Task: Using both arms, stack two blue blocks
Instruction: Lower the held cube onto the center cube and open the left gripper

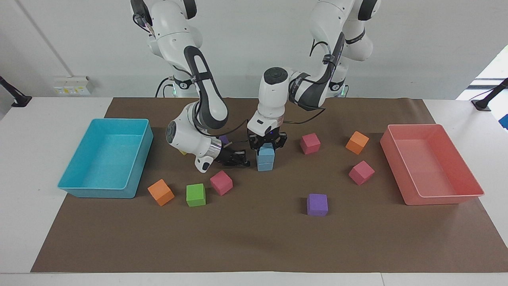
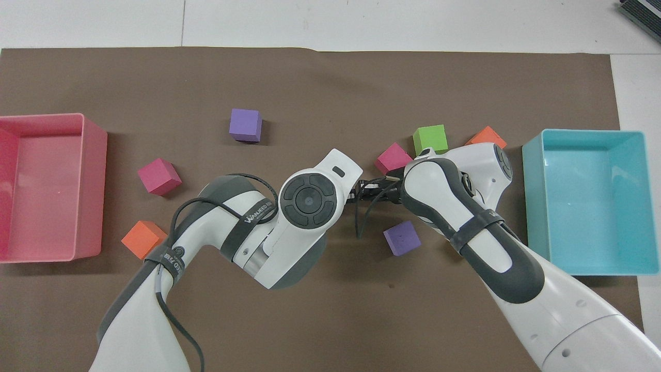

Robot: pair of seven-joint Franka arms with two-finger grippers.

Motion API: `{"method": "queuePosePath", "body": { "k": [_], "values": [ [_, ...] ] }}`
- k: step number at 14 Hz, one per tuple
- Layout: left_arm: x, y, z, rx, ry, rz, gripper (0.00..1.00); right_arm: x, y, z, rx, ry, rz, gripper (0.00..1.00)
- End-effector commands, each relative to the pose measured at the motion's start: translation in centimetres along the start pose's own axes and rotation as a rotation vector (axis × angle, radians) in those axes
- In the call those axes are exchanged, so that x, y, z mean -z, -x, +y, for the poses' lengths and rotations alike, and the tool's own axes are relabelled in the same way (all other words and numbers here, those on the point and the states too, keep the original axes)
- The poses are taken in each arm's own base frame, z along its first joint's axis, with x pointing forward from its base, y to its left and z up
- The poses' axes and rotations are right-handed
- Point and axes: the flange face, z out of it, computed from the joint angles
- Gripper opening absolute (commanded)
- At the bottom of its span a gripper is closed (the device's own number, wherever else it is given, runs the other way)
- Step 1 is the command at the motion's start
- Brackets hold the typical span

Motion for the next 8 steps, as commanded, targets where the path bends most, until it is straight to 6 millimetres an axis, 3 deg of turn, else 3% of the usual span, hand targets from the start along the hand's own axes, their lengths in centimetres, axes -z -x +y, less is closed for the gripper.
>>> {"method": "queuePosePath", "body": {
  "k": [1,3,4,8],
  "values": [
    [-0.28,-0.14,-0.01,-0.006,-0.016,0.016,0.77,0.16,-0.02,0.36,0.012,-0.027,0.017,0.0],
    [-0.19,-0.13,-0.03,-0.006,-0.016,0.016,0.87,0.16,-0.02,0.36,0.012,-0.027,0.017,0.0],
    [-0.2,-0.2,-0.09,-0.005,-0.017,0.016,0.98,0.11,0.01,0.29,0.013,-0.028,0.016,0.0],
    [0.13,-0.32,-0.13,-0.004,-0.019,0.018,1.0,0.11,0.01,0.3,0.014,-0.027,0.016,0.0]
  ]
}}
